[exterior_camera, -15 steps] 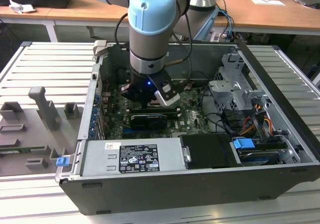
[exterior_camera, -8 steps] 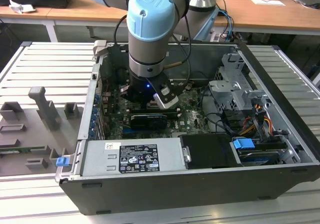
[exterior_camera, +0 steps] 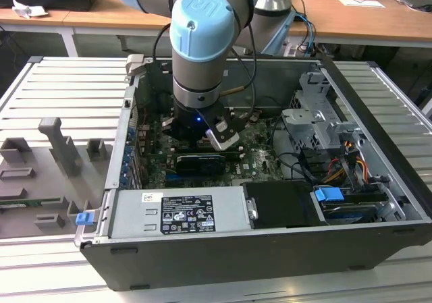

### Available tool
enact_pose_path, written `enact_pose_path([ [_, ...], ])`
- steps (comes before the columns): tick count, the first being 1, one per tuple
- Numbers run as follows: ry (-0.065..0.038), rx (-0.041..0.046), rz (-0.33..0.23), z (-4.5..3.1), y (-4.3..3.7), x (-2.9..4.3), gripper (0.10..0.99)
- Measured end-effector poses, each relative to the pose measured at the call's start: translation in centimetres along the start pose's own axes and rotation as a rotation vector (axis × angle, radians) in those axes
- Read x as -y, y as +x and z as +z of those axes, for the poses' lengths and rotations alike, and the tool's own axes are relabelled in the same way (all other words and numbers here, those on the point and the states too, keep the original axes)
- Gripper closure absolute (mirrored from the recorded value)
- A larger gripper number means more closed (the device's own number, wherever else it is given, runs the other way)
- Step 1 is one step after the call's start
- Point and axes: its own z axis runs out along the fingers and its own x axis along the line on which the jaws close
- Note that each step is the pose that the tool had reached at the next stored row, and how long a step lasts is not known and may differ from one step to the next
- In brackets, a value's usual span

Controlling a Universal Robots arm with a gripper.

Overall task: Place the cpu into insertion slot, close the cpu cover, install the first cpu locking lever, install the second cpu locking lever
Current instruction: 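Install the second cpu locking lever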

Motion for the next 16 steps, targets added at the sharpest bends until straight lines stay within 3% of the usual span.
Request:
enact_pose_path([
  [3, -0.001, 0.0, 0.0, 0.11, 0.08, 0.02, 0.98],
  [16, -0.003, 0.0004, 0.0, -1.59, 0.08, -0.42, 0.98],
])
